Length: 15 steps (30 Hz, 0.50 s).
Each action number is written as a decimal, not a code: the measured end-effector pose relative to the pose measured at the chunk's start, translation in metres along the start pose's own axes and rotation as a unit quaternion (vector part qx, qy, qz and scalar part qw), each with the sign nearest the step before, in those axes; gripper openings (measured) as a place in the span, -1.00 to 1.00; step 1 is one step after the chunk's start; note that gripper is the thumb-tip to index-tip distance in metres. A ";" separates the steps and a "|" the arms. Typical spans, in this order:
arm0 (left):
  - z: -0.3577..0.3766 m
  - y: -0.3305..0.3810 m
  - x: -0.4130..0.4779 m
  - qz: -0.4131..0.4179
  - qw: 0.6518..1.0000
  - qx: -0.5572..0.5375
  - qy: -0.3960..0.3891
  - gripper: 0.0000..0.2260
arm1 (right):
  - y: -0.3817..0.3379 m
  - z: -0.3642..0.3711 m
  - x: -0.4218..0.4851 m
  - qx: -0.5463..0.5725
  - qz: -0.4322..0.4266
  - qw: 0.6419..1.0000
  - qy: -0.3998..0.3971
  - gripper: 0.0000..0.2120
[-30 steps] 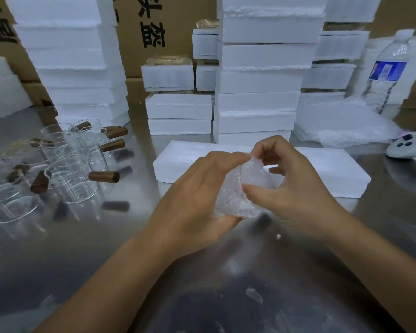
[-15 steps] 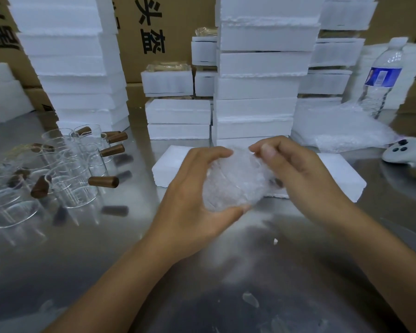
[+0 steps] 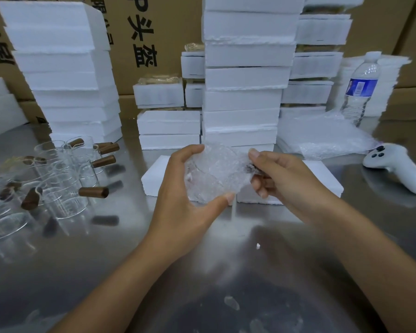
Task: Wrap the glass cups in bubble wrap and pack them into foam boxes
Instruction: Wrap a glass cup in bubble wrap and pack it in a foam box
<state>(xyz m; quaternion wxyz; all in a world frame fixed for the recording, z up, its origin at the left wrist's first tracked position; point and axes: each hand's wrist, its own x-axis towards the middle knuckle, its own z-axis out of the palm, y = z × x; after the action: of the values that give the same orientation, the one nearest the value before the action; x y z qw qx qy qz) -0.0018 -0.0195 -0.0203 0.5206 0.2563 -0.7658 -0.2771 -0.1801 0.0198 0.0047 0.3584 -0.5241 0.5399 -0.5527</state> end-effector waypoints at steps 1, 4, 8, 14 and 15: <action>0.001 0.001 0.001 0.002 1.000 -0.002 -0.010 -0.40 | 0.000 -0.001 0.001 0.025 0.004 1.000 0.011 -0.71; 0.003 0.002 0.003 0.004 0.999 -0.015 -0.032 -0.37 | -0.001 -0.003 0.003 0.095 0.015 0.995 0.039 -0.75; 0.004 0.002 0.011 -0.014 0.998 -0.042 -0.042 -0.31 | -0.007 -0.009 0.005 0.156 0.026 0.981 0.116 -0.72; 0.017 -0.007 0.020 -0.029 0.993 0.072 -0.095 -0.49 | -0.013 -0.042 0.007 0.115 0.007 0.934 0.337 -0.72; 0.020 -0.010 0.019 -0.016 0.986 0.110 -0.122 -0.51 | -0.011 -0.046 0.008 0.083 -0.001 0.927 0.365 -0.71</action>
<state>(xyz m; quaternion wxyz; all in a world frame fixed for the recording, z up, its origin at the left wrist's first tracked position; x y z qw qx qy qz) -0.0261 -0.0359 -0.0208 0.3876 0.2889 -0.8450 -0.2287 -0.2240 0.0237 0.0232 0.1779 -0.2552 0.5852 -0.7489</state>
